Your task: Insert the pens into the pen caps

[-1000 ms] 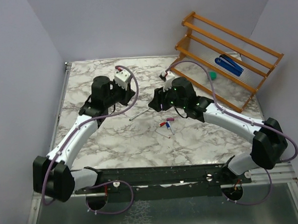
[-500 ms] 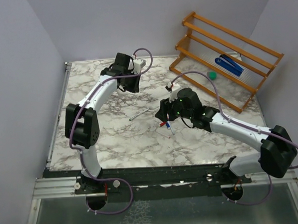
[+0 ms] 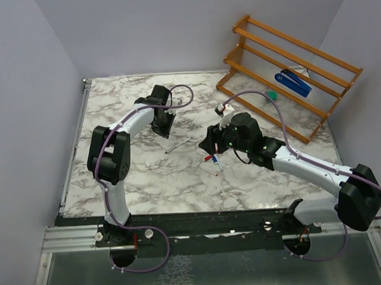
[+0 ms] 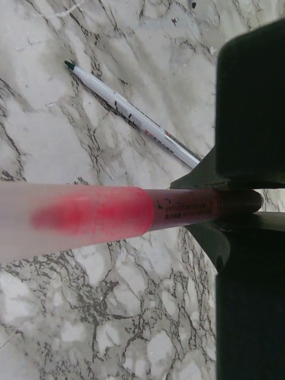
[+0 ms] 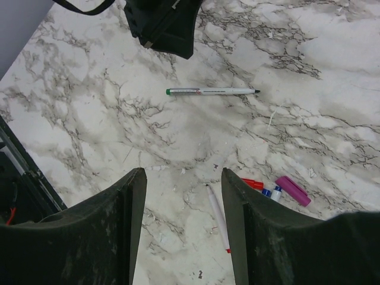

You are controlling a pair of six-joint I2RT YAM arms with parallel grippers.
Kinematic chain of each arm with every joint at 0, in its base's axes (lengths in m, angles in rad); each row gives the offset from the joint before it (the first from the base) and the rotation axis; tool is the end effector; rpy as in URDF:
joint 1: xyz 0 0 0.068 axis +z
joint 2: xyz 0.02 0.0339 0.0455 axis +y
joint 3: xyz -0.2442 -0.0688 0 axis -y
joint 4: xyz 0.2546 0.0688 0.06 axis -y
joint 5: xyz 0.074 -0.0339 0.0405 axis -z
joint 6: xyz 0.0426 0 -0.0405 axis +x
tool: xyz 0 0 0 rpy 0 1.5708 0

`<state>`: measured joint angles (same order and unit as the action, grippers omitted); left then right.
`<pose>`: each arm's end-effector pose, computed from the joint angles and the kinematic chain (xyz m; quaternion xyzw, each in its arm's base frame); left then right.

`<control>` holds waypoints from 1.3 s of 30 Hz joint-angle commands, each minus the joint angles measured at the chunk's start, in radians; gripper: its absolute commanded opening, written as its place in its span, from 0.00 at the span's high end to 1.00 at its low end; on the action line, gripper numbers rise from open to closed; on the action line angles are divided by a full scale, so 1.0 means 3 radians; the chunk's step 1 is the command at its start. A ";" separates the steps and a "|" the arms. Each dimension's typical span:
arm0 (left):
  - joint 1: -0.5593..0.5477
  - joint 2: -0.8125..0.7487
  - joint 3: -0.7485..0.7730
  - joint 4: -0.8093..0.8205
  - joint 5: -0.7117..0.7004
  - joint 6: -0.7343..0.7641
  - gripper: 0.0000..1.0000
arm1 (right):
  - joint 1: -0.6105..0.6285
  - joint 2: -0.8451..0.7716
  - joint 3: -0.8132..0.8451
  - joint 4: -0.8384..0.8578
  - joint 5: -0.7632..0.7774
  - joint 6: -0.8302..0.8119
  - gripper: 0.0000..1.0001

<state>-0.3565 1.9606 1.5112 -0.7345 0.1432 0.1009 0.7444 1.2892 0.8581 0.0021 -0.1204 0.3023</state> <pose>0.3840 -0.1495 0.1752 0.2353 0.9502 -0.0941 0.1812 0.2277 0.2167 0.2478 -0.2159 0.8123 0.3134 0.4419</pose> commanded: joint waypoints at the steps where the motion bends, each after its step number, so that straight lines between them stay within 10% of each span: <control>1: -0.0013 0.0011 -0.0143 0.0150 -0.0138 -0.0066 1.00 | -0.0009 0.0010 -0.0065 0.0108 -0.0084 -0.0006 0.42; 22: -0.0018 0.0174 -0.0235 0.0250 -0.0210 -0.0065 1.00 | -0.0008 0.0075 -0.0117 0.0131 -0.0097 0.0010 0.42; 26: -0.0018 0.0216 -0.0227 0.0234 -0.0280 -0.0080 0.68 | -0.0009 0.0075 -0.0125 0.0126 -0.0100 0.0010 0.42; 28: -0.0026 0.0205 -0.0242 0.0237 -0.0310 -0.0077 1.00 | -0.0009 0.0076 -0.0131 0.0126 -0.0100 0.0010 0.42; 39: -0.0029 0.0183 -0.0300 0.0288 -0.0350 -0.0093 1.00 | -0.0010 0.0067 -0.0160 0.0127 -0.0125 0.0010 0.43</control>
<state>-0.3626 2.0052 1.4414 -0.6579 0.0631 0.0788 0.7444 1.3025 0.8207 0.0219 -0.1436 0.3054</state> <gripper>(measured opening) 0.070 0.569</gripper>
